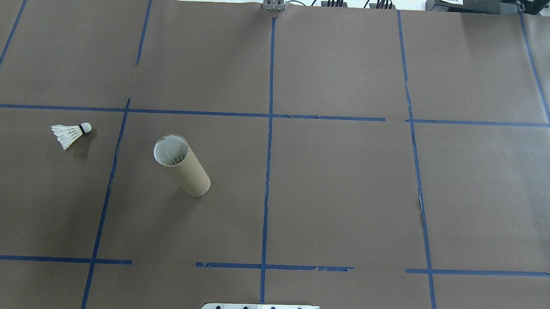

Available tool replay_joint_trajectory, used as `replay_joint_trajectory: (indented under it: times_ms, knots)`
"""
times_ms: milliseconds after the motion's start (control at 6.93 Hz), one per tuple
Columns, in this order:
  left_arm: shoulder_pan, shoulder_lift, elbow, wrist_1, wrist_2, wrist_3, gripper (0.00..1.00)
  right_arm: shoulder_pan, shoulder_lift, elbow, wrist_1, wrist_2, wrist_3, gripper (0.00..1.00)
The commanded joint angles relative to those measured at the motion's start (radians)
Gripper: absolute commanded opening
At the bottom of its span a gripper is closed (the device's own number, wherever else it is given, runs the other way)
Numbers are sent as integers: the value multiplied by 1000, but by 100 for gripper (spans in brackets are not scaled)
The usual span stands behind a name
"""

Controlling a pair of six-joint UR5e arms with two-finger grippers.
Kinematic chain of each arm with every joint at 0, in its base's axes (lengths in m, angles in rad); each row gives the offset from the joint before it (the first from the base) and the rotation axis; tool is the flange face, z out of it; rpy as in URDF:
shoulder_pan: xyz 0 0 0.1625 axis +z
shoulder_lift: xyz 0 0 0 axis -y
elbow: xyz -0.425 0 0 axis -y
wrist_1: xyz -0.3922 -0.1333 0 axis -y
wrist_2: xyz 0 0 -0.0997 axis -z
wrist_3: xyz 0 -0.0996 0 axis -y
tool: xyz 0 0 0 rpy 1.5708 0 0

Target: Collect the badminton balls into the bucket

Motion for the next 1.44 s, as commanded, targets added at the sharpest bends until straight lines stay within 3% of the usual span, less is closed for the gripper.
replay_joint_trajectory:
  times_ms: [0, 289, 433, 866, 1010, 1299]
  knots:
    - [3, -1, -16, -5, 3, 2, 100, 0, 0, 0, 0, 0, 0, 100]
    - [23, -2, -22, -2, 6, 0, 100, 0, 0, 0, 0, 0, 0, 100]
    - [75, -20, -22, -2, 15, -11, 100, 0, 0, 0, 0, 0, 0, 100]
    - [83, -161, 55, -73, 18, -9, 100, 0, 0, 0, 0, 0, 0, 100]
    - [83, -175, 91, -183, 12, -11, 100, 0, 0, 0, 0, 0, 0, 100]
    - [87, -111, 116, -463, 9, -352, 100, 0, 0, 0, 0, 0, 0, 100]
